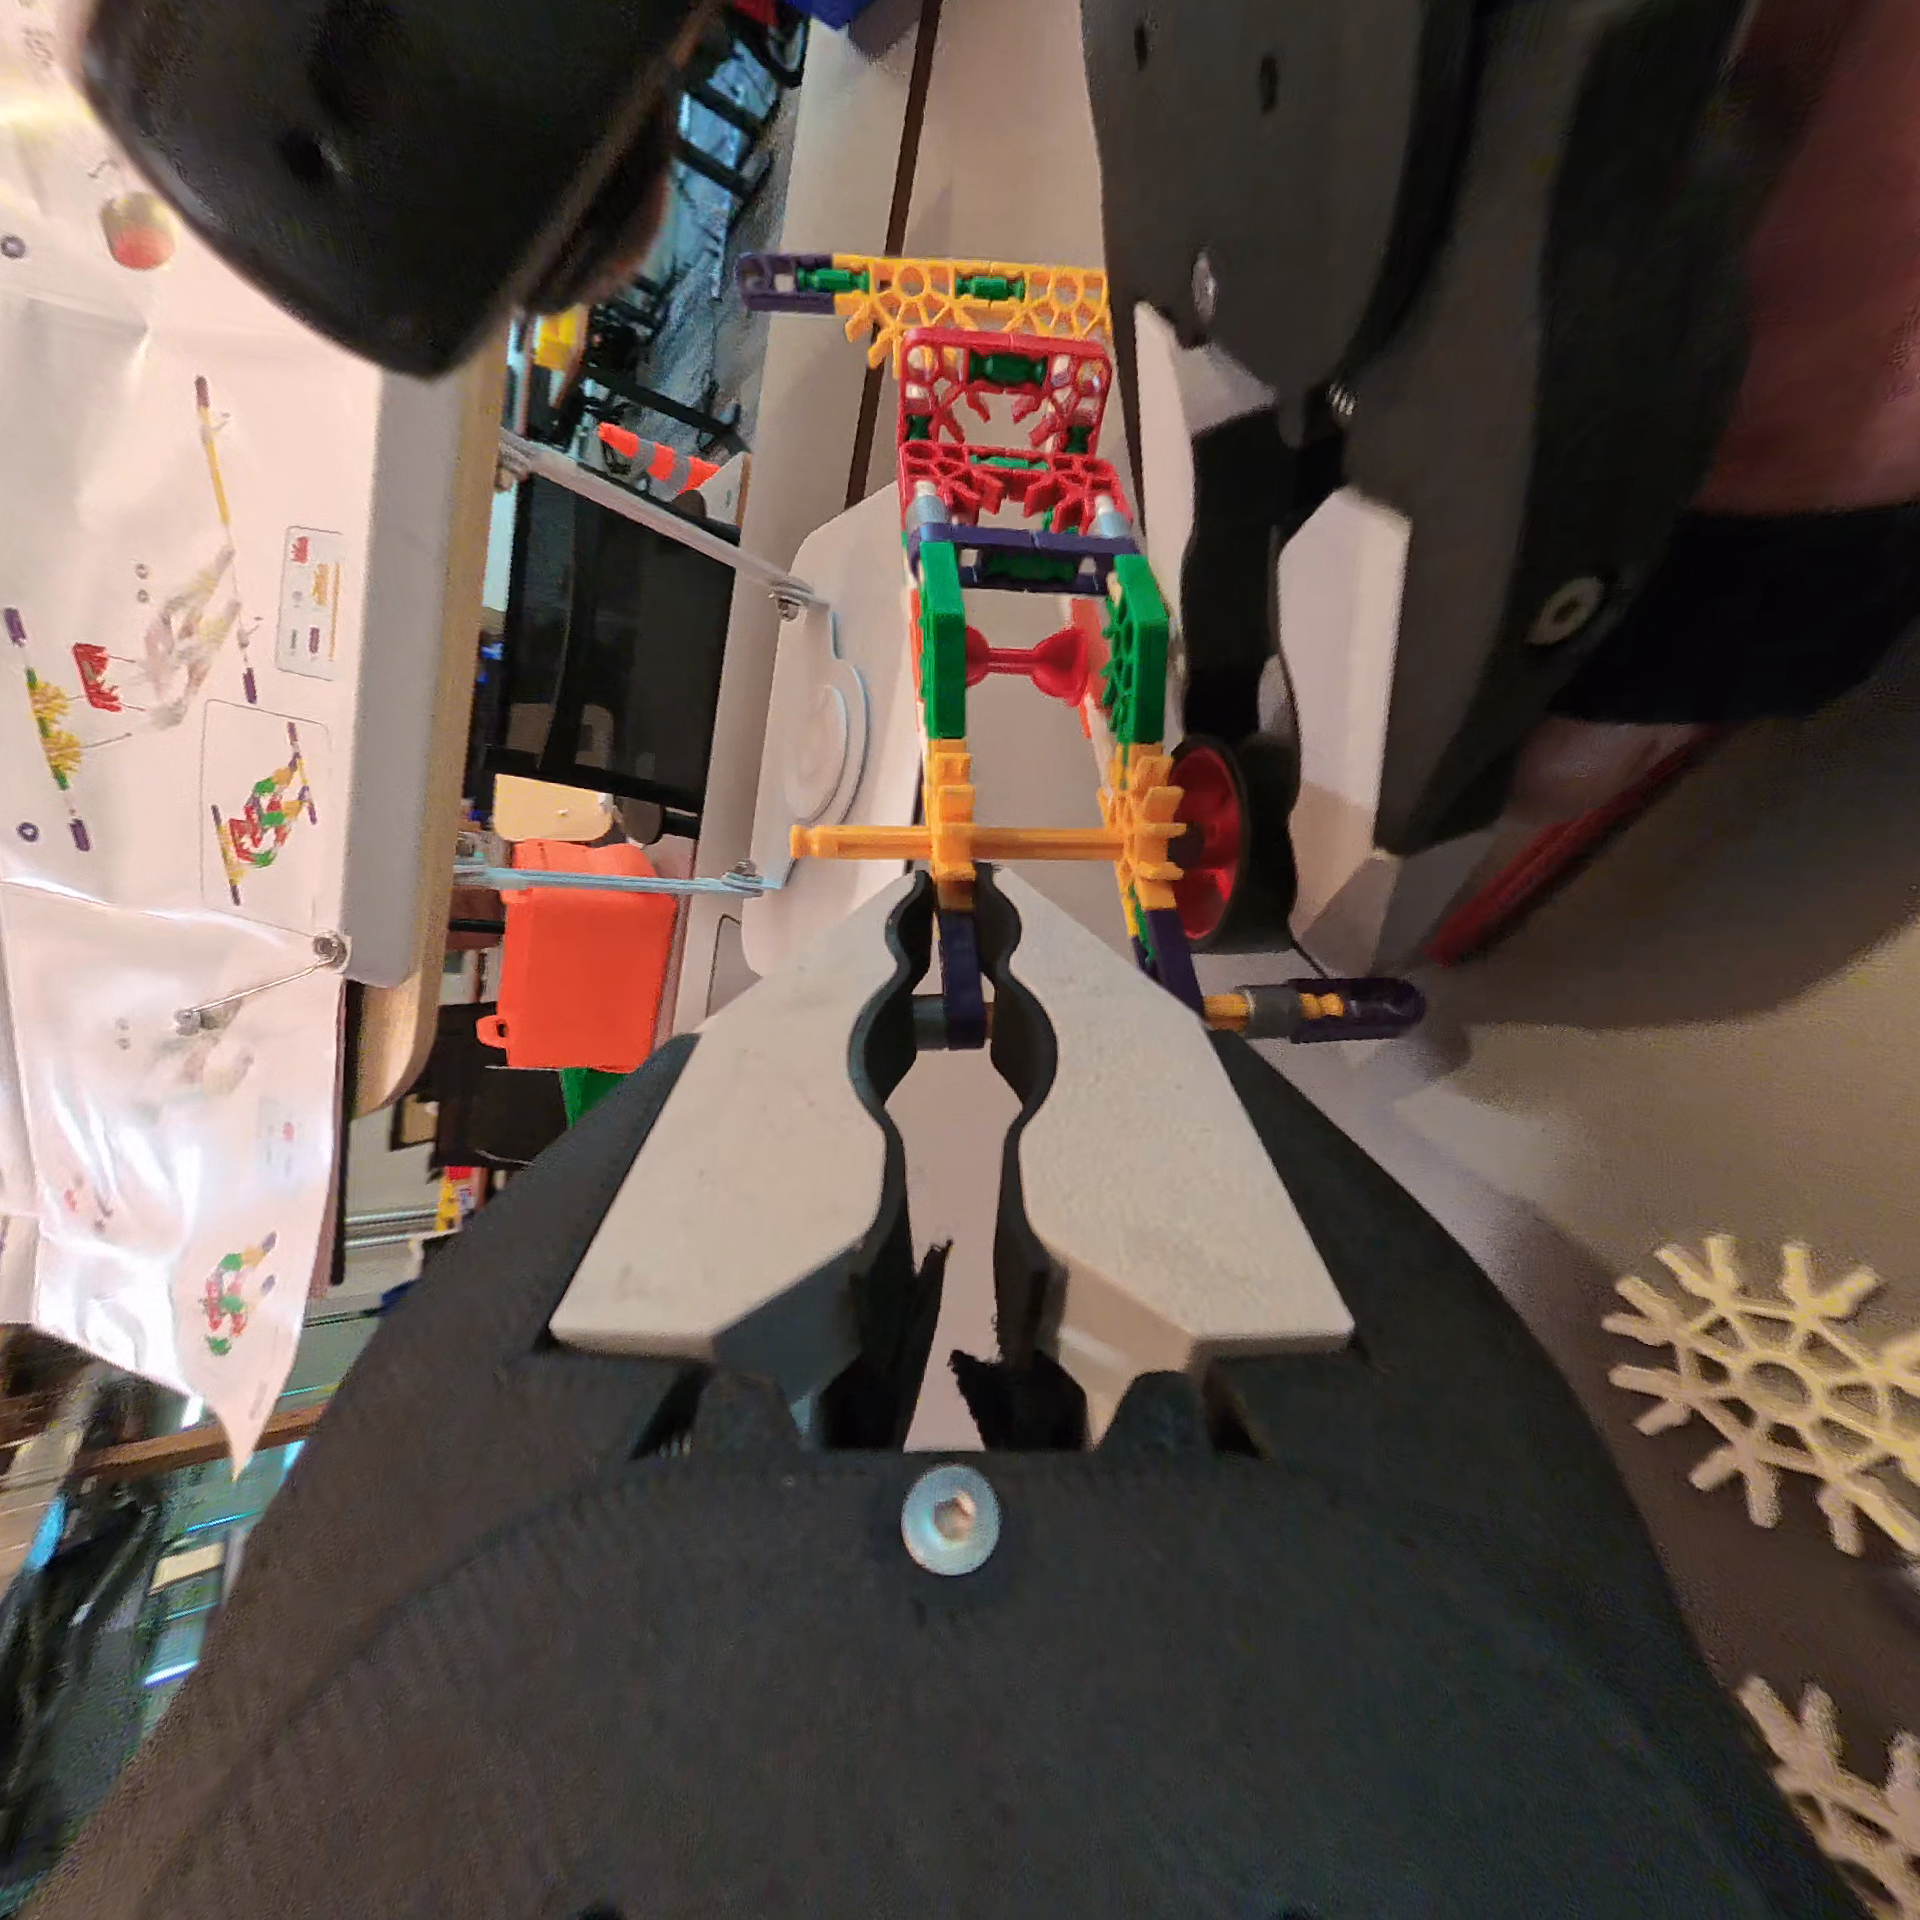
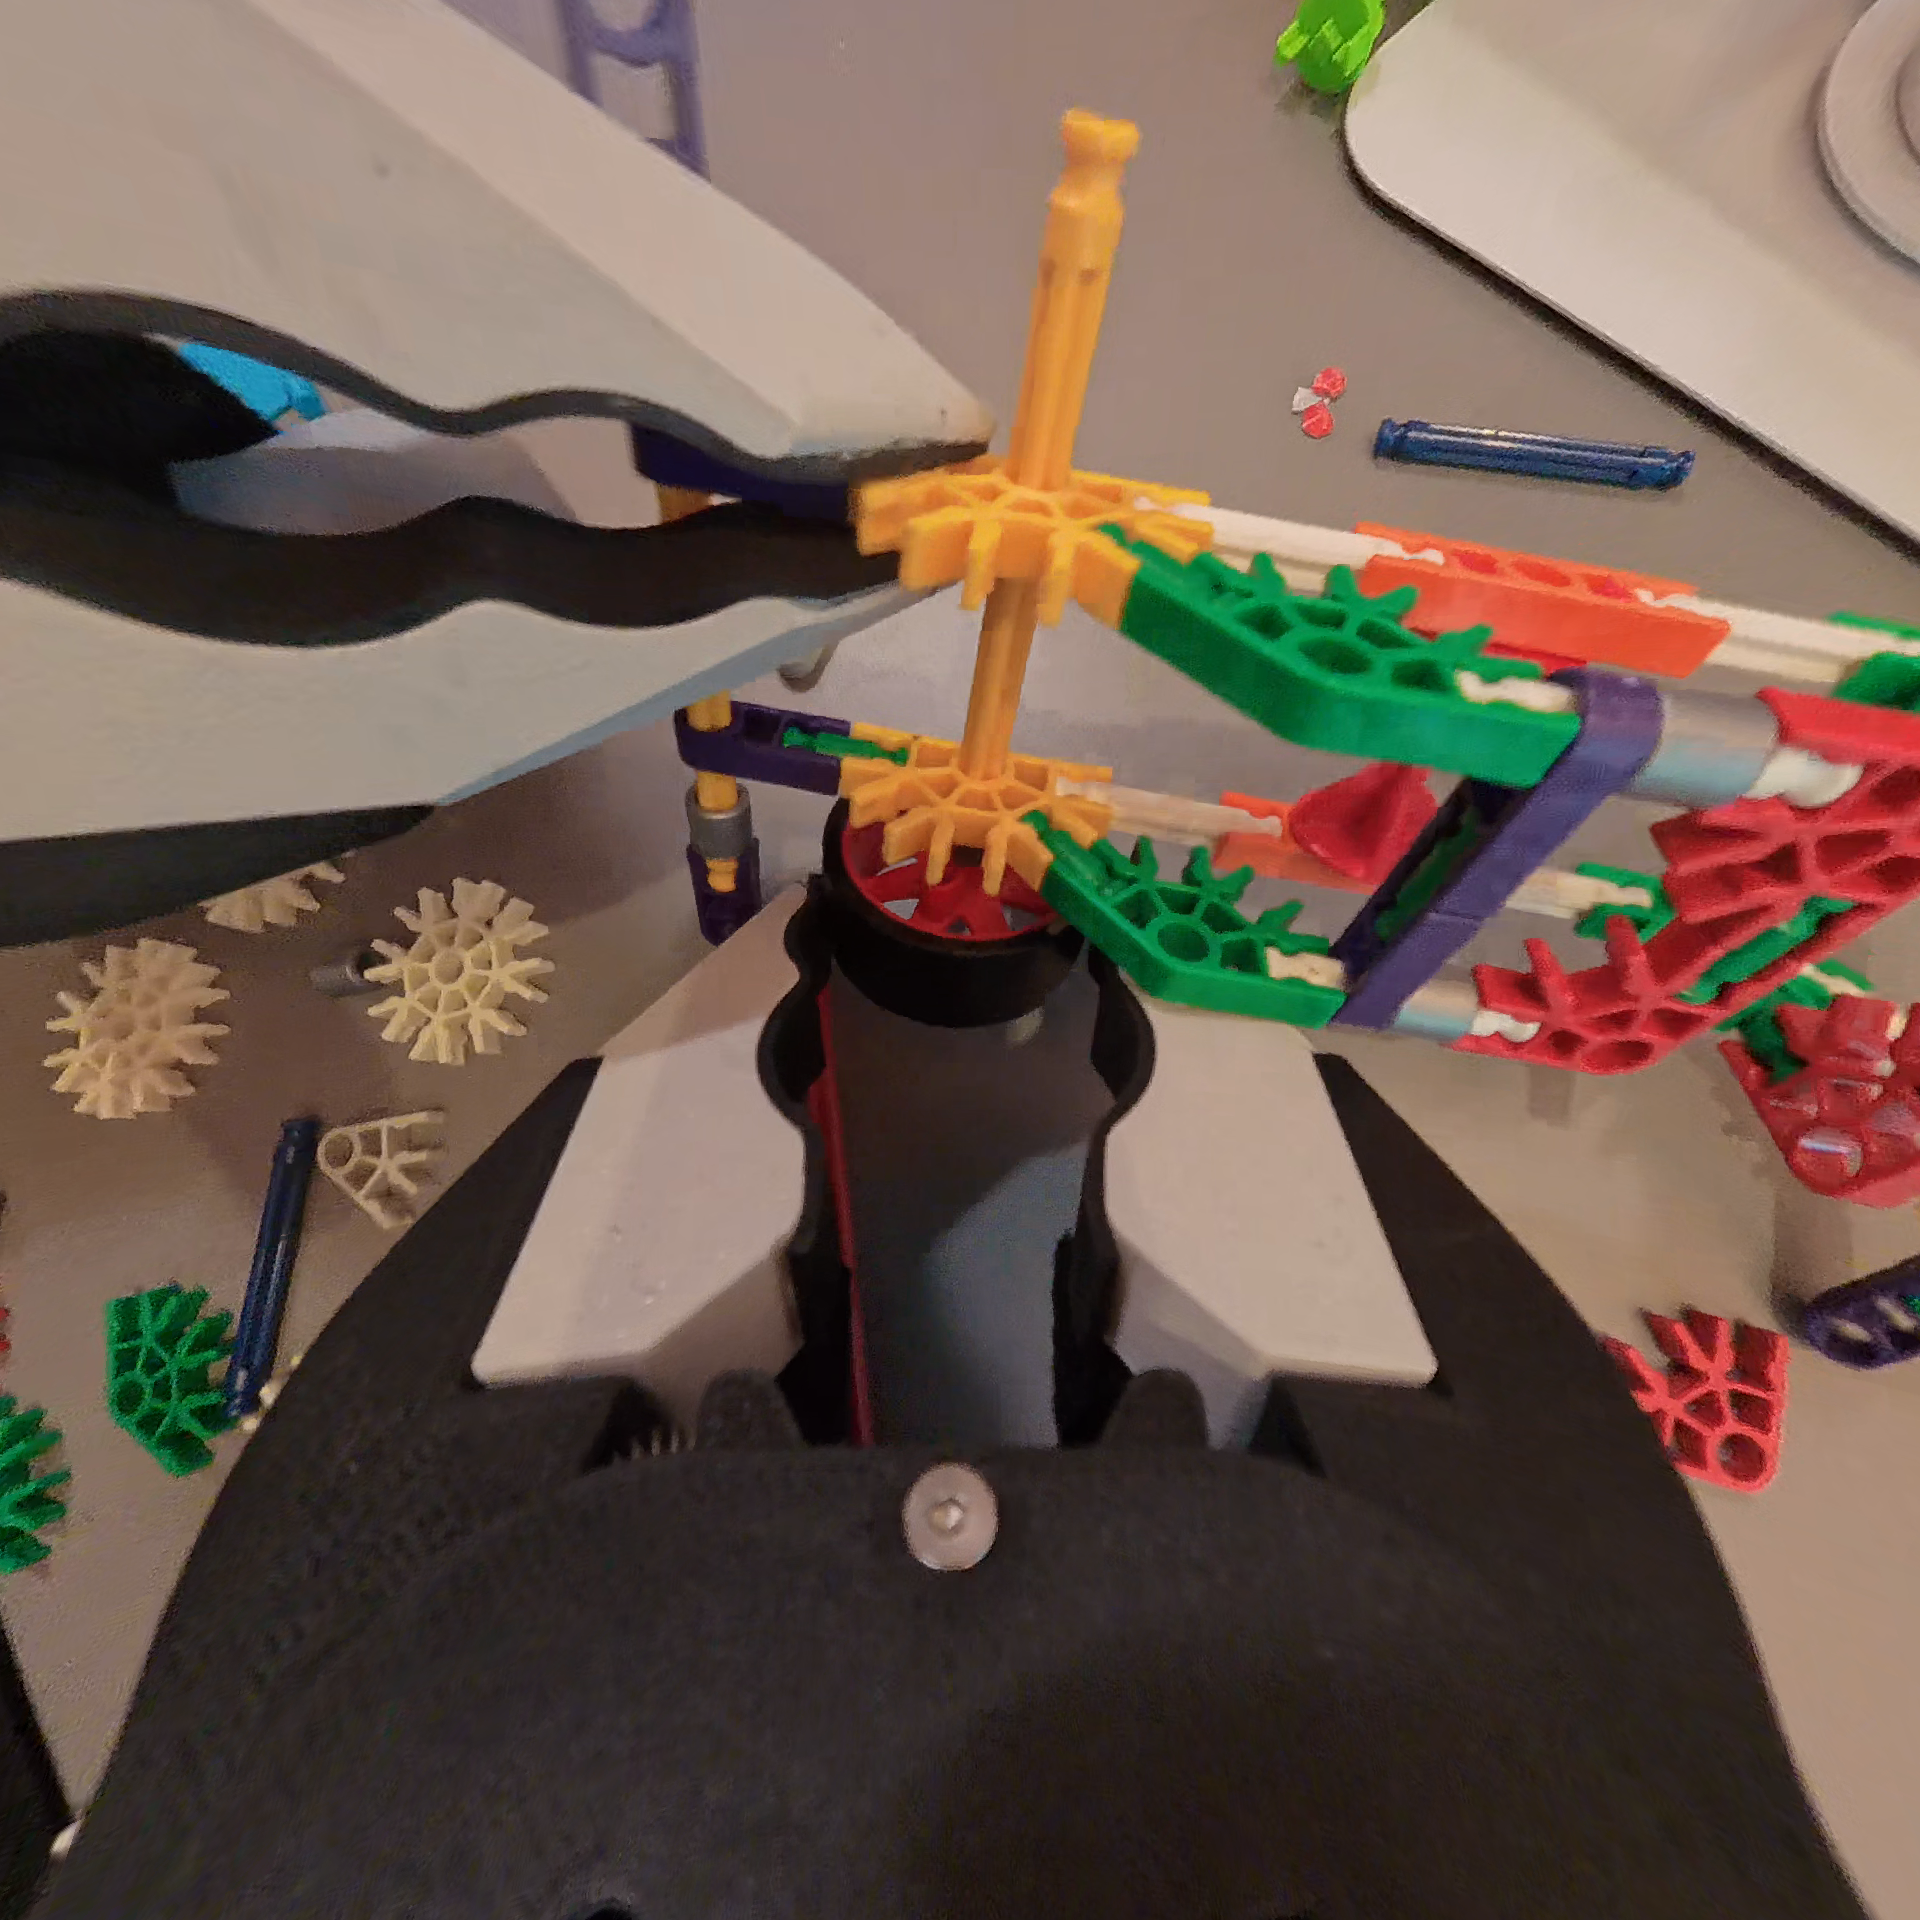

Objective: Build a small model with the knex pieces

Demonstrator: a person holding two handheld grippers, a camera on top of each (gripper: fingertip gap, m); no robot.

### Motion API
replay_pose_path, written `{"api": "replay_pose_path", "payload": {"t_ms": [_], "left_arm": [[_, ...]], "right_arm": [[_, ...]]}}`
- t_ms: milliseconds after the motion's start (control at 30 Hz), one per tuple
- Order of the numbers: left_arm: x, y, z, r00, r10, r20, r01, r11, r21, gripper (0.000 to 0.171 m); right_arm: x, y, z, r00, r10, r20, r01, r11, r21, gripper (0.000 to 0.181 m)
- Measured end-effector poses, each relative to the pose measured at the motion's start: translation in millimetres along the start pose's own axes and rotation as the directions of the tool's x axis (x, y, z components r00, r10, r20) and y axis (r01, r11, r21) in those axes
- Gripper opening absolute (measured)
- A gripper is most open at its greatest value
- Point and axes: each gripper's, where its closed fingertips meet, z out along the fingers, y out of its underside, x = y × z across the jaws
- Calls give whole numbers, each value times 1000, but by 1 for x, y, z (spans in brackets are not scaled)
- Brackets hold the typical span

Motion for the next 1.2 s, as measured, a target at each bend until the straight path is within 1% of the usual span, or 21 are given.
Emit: {"api": "replay_pose_path", "payload": {"t_ms": [67,133,167,233,300,467,500,533,567,667,767,833,900,933,1000,1067,1200], "left_arm": [[4,4,4,999,37,5,-37,999,-14,2],[7,-1,0,998,54,16,-55,999,0,2],[9,-3,-1,997,69,21,-69,998,0,2],[12,-9,-5,995,94,30,-95,995,16,2],[14,-13,-7,991,128,39,-128,992,10,2],[22,-17,-15,985,170,34,-171,985,17,3],[26,-17,-15,983,181,32,-181,983,14,4],[28,-19,-17,982,186,34,-186,982,16,4],[32,-21,-19,982,187,30,-188,982,22,4],[40,-31,-25,980,200,22,-200,979,35,6],[45,-36,-29,977,211,20,-212,976,51,7],[47,-39,-32,974,224,18,-225,973,50,7],[50,-45,-34,977,214,5,-214,975,61,7],[51,-49,-35,974,225,11,-225,972,69,7],[49,-51,-36,974,227,14,-228,972,56,5],[46,-46,-34,974,225,14,-226,973,40,6],[46,-38,-33,970,243,9,-243,970,21,7]], "right_arm": [[-2,3,-4,1000,-1,25,2,1000,-25,48],[-3,8,-10,999,11,48,-9,999,-42,53],[-4,11,-13,998,14,60,-12,999,-37,52],[-5,16,-17,998,11,67,-10,1000,-9,44],[-6,18,-17,999,-8,52,9,1000,-6,44],[-11,28,-28,997,-23,78,26,998,-49,56],[-11,30,-32,997,-13,82,17,999,-38,55],[-12,31,-35,996,-9,86,11,1000,-22,45],[-12,34,-36,996,-11,84,13,1000,-20,44],[-14,41,-38,997,-56,51,58,998,-40,44],[-16,46,-46,996,-53,72,57,997,-59,45],[-13,48,-54,997,-46,65,49,998,-40,47],[-14,53,-52,995,-47,83,50,998,-42,39],[-14,54,-50,996,-59,72,62,997,-39,38],[-13,50,-47,996,-73,46,74,997,-25,37],[-10,45,-42,997,-61,42,62,998,-10,38],[-8,42,-38,994,-108,21,109,992,-60,41]]}}
